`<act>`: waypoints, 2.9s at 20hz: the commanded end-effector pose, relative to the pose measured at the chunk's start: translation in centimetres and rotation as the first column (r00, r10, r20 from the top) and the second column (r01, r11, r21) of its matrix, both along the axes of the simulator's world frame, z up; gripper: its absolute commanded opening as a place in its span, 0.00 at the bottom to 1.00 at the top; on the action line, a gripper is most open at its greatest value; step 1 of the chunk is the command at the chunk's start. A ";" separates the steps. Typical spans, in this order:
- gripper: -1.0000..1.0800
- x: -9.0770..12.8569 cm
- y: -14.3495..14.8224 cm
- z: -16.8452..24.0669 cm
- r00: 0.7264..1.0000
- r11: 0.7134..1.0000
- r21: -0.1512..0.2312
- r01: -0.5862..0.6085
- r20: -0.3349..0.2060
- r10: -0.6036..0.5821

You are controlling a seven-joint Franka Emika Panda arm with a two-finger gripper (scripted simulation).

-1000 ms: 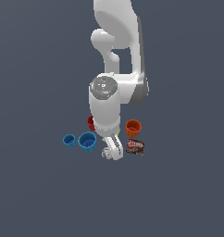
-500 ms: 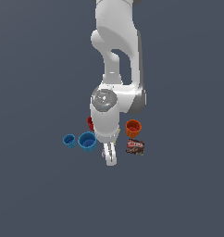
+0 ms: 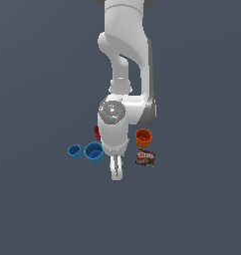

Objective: Pick up a designated object from a clutter of objects.

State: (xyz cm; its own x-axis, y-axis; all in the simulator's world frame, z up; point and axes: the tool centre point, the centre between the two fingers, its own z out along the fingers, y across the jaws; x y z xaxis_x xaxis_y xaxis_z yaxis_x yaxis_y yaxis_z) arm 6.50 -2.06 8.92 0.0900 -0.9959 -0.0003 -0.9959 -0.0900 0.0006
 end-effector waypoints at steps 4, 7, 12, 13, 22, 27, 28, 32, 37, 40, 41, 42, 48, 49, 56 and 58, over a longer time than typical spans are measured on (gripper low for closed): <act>0.96 0.0 0.0 -0.3 1.000 1.000 0.000 0.000 0.000 0.000; 0.96 0.0 0.0 -1.4 1.000 1.000 0.000 0.002 0.000 -0.002; 0.96 -0.1 0.0 -3.9 1.000 1.000 0.000 0.004 0.000 -0.004; 0.96 -0.1 0.0 -4.3 1.000 1.000 0.000 0.004 0.000 -0.004; 0.00 0.0 0.0 -5.1 1.000 1.000 0.000 0.005 0.000 -0.005; 0.00 0.0 0.0 -5.1 1.000 1.000 0.000 0.005 0.000 -0.005; 0.00 0.0 0.0 -5.1 1.000 1.000 0.000 0.005 0.000 -0.005; 0.00 0.1 0.1 -4.7 1.000 1.000 0.000 0.005 0.002 -0.005; 0.00 0.3 0.5 -2.9 1.000 1.000 0.000 0.005 0.002 -0.005; 0.00 0.6 0.9 -1.0 1.000 1.000 0.000 0.005 0.002 -0.005; 0.00 0.6 1.1 -0.3 1.000 1.000 0.000 0.005 0.002 -0.005; 0.00 0.8 1.3 0.5 1.000 1.000 0.000 0.006 0.001 -0.006; 0.00 1.5 2.6 6.3 1.000 1.000 -0.001 0.006 0.001 -0.006; 0.00 1.7 2.9 7.4 1.000 1.000 -0.002 0.007 0.001 -0.007; 0.00 2.8 4.7 15.2 1.000 1.000 -0.003 0.007 0.001 -0.007; 0.00 3.2 5.2 17.3 1.000 1.000 -0.003 0.007 0.001 -0.007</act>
